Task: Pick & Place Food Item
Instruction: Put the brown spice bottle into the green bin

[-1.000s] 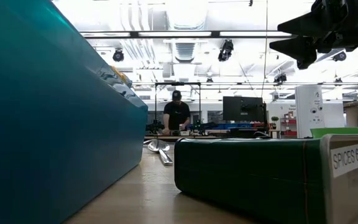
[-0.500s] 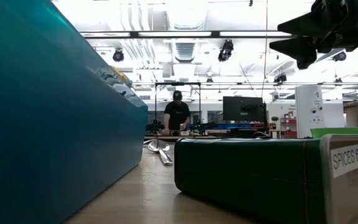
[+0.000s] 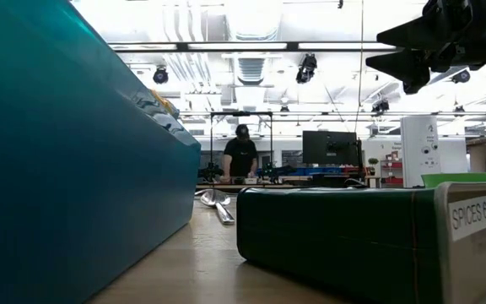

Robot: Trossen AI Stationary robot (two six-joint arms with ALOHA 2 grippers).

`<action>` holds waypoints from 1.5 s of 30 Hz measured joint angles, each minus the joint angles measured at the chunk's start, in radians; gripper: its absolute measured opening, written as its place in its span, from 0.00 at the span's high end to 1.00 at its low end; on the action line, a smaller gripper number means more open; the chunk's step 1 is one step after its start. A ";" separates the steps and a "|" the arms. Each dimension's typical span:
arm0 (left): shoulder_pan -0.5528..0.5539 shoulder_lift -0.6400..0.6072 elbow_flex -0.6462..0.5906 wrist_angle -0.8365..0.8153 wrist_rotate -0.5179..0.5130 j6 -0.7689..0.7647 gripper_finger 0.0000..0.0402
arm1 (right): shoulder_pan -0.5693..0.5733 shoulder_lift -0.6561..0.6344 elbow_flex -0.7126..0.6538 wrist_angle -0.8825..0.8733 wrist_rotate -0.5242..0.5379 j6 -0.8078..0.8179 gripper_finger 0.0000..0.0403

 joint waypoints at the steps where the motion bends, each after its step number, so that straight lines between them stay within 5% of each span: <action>1: -0.001 0.010 -0.002 0.001 0.001 -0.016 0.58 | 0.000 0.000 0.000 0.000 0.000 0.000 0.30; 29: -0.004 0.187 -0.012 0.032 0.018 -0.097 0.57 | 0.000 0.000 0.000 0.000 0.000 0.000 0.30; 45: -0.003 0.185 -0.024 0.052 0.026 -0.100 0.30 | 0.000 0.000 0.000 0.000 0.000 0.000 0.30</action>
